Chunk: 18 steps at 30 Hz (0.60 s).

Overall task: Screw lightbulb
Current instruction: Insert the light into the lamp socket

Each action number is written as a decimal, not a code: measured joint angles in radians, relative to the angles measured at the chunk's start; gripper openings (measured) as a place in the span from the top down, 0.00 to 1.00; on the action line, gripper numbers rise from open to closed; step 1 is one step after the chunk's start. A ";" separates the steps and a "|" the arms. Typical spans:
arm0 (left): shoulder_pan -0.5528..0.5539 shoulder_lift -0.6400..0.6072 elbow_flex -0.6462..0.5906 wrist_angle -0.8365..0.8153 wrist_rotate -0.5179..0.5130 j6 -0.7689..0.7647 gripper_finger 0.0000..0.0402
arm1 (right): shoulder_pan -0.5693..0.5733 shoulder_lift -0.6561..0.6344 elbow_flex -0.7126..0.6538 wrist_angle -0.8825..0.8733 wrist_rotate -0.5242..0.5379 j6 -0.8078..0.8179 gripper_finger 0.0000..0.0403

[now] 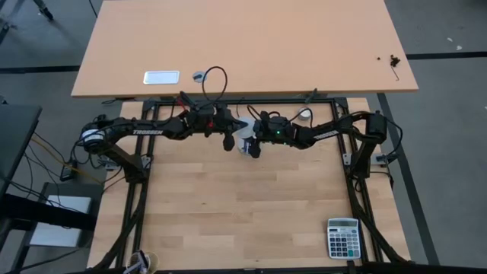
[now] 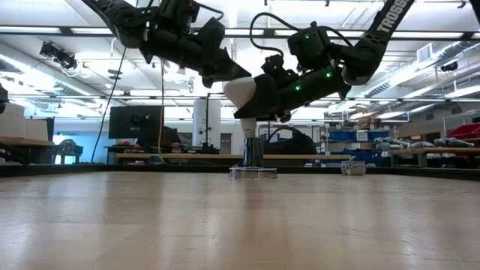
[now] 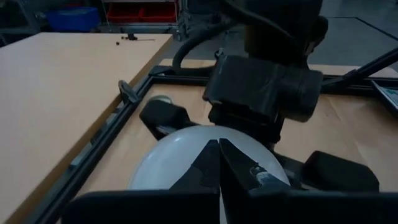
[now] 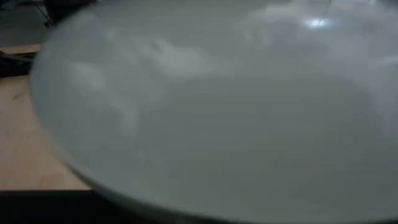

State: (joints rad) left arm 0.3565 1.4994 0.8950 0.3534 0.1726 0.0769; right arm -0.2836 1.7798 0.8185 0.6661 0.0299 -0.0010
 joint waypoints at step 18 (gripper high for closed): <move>0.004 0.000 0.032 0.018 0.016 0.002 1.00 | -0.025 -0.001 -0.192 0.382 0.003 0.077 0.59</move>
State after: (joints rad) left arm 0.3607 1.4998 0.9268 0.3711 0.1883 0.0787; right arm -0.3081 1.7790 0.6262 1.0482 0.0326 0.0761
